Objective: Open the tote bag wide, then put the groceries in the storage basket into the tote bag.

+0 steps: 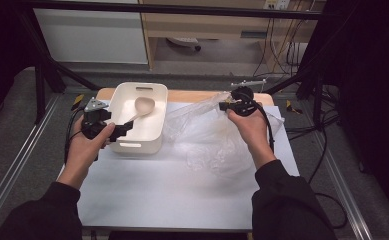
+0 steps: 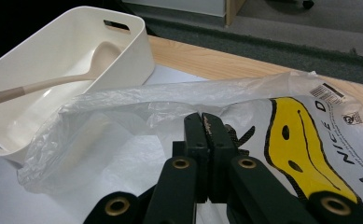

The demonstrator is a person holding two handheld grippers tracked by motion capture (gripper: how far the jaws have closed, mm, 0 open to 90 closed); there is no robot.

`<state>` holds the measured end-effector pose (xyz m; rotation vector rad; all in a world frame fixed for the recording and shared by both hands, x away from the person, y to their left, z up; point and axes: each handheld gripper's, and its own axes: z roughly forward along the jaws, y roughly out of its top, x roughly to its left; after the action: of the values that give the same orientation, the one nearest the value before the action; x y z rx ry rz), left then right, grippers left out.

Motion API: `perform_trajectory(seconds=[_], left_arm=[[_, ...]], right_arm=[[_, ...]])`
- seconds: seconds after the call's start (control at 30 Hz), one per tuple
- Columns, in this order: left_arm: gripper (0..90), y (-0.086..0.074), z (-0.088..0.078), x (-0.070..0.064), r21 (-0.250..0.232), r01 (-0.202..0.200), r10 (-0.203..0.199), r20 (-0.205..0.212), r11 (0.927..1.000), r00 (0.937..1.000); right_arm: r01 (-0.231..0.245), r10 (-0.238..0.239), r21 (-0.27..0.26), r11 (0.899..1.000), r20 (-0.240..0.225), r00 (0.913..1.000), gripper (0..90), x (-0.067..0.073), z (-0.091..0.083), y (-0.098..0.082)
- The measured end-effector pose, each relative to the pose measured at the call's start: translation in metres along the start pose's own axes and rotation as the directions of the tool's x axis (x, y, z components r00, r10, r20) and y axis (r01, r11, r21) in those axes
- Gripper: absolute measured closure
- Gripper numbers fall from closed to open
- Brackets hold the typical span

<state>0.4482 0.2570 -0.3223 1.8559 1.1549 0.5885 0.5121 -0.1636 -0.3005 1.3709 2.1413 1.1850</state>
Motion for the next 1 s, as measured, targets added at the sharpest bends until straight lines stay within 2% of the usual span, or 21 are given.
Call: perform_trajectory(seconds=[0.17,0.27,0.47,0.73,1.0], left_arm=[[9.5,0.0,0.0,0.003,0.007,0.007,-0.007,-0.009,0.9999,0.9999],[9.5,0.0,-0.001,0.004,0.007,0.012,-0.012,-0.01,0.9999,0.9999],[8.9,-0.001,-0.004,0.009,0.009,0.026,-0.025,-0.03,0.9996,0.9992],[9.0,-0.002,-0.005,0.011,0.009,0.026,-0.026,-0.03,0.9996,0.9992],[8.5,-0.003,0.004,0.015,0.034,0.039,-0.039,-0.015,0.9986,0.9991]], right_arm=[[0.002,-0.002,0.007,1.0,-0.003,1.0,90.0,-0.001,0.001,-0.001],[0.005,-0.005,0.004,1.0,-0.023,0.9997,90.0,-0.002,0.0,0.0],[0.014,-0.014,0.015,1.0,-0.023,0.9996,90.0,-0.002,0.001,-0.002],[0.024,-0.023,0.025,0.999,-0.022,0.9995,90.0,-0.002,0.002,-0.003],[0.029,-0.028,0.036,0.999,-0.028,0.9992,90.0,-0.004,0.005,-0.007]])
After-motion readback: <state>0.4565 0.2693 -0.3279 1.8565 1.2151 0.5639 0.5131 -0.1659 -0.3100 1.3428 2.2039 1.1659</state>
